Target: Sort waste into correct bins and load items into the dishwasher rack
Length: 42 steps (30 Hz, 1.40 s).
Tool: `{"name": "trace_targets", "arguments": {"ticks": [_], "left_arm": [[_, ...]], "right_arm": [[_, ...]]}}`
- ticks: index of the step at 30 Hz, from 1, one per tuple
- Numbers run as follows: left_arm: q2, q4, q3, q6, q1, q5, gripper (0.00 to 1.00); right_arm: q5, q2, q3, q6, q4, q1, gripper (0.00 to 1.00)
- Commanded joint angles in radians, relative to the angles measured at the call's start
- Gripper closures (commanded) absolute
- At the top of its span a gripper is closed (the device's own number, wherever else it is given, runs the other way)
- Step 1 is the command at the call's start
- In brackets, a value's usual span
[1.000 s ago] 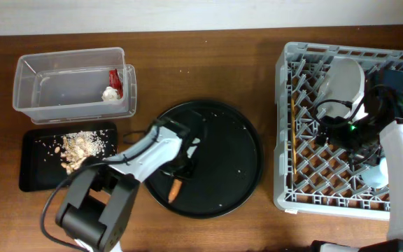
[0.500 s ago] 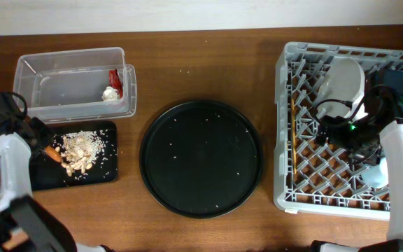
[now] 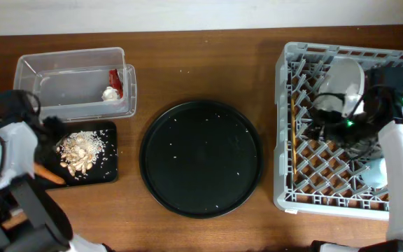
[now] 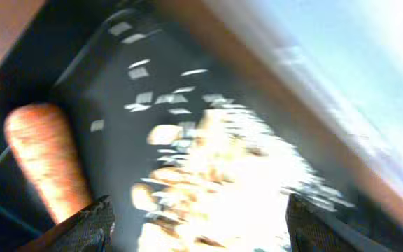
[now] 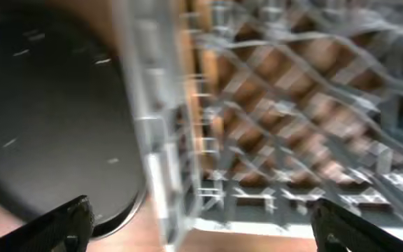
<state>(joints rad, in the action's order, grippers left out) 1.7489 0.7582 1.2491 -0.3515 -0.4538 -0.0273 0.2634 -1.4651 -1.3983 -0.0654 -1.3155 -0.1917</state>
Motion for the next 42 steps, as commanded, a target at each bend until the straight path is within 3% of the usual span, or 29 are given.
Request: {"name": "trace_targets", "arguments": {"ticks": [1,2,4,7,10,14,17,19,30,32,36,42], "left_arm": [[-0.143,-0.018,0.031,0.214,0.191,0.121,0.14],[-0.148,0.001,0.031,0.282,0.270,0.121,0.05],[-0.145,0.179,0.031,0.304,0.403,0.113,0.01],[-0.145,0.470,0.031,0.303,0.420,0.117,0.01],[-0.165,0.566,0.020,0.299,0.421,0.119,0.01],[-0.590,0.377,-0.192,0.300,0.421,0.129,0.01],[-0.971,0.281,-0.285,0.299,0.421,0.129,0.01],[-1.107,0.263,-0.303,0.299,0.421,0.129,0.01],[-1.115,0.230,-0.303,0.300,0.421,0.129,0.01],[-1.115,0.230,-0.303,0.300,0.421,0.129,0.01],[-1.115,0.230,-0.303,0.300,0.421,0.129,0.01],[-1.115,0.230,-0.303,0.300,0.421,0.129,0.01]], "right_arm": [[0.185,0.000,0.006,0.111,0.103,0.150,0.02],[0.139,-0.001,0.006,0.110,0.156,0.222,0.02],[-0.024,-0.013,0.006,0.026,0.170,0.300,0.02],[-0.043,-0.016,0.006,0.024,0.068,0.301,0.02],[-0.056,0.002,0.008,0.024,0.024,0.301,0.02],[-0.145,0.281,0.103,-0.030,0.127,0.303,0.01],[-0.206,0.679,0.386,-0.030,0.281,0.303,0.02],[-0.278,0.872,0.453,-0.029,0.233,0.303,0.02],[-0.276,0.979,0.463,-0.029,0.186,0.303,0.02],[-0.275,1.117,0.579,-0.018,0.283,0.274,0.02],[-0.233,1.461,0.990,-0.021,0.739,0.202,0.02],[-0.257,1.462,1.342,-0.018,1.349,0.137,0.02]]}}
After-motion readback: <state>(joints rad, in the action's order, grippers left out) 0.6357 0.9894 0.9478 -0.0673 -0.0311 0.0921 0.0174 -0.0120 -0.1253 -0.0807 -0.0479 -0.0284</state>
